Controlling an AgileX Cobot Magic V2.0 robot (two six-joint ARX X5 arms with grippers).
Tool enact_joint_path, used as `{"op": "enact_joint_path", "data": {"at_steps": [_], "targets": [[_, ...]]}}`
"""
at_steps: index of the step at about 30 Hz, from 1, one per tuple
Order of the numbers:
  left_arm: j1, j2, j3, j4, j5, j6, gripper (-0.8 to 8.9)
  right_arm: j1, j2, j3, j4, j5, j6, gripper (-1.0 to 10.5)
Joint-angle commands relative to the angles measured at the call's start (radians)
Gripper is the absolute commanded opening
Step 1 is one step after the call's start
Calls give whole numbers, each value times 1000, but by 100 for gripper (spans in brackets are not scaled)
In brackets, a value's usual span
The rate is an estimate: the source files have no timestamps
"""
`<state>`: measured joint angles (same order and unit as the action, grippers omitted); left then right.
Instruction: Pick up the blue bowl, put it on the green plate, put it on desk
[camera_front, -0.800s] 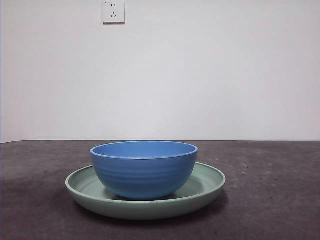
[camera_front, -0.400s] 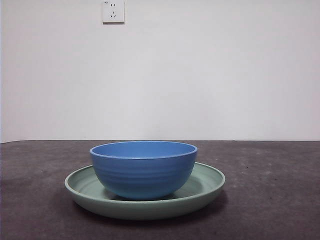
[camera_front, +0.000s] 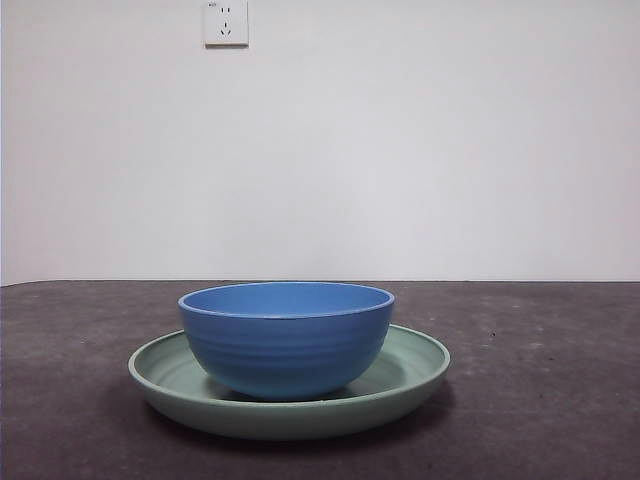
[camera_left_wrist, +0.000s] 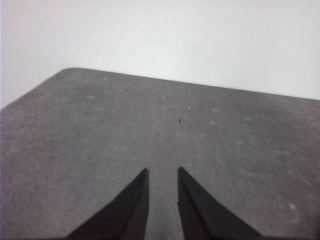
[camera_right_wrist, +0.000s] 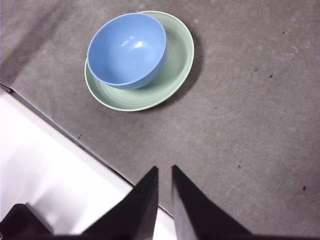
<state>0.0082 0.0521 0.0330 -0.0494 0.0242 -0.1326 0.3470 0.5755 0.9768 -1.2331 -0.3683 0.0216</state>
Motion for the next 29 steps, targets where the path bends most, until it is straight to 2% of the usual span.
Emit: {"op": "enact_joint_path", "data": {"at_steps": [1,13,29], "targets": [[1,-4,-17,18,-4,-8,89,6,3,9,6,-5,-11,39],[1,-49,-22,-138,-7,16,89,6,3,9,7,-5,-11,39],[1,-49,-21,-139,-6,18,89,6,3,9,6,-5,-11,39]]}}
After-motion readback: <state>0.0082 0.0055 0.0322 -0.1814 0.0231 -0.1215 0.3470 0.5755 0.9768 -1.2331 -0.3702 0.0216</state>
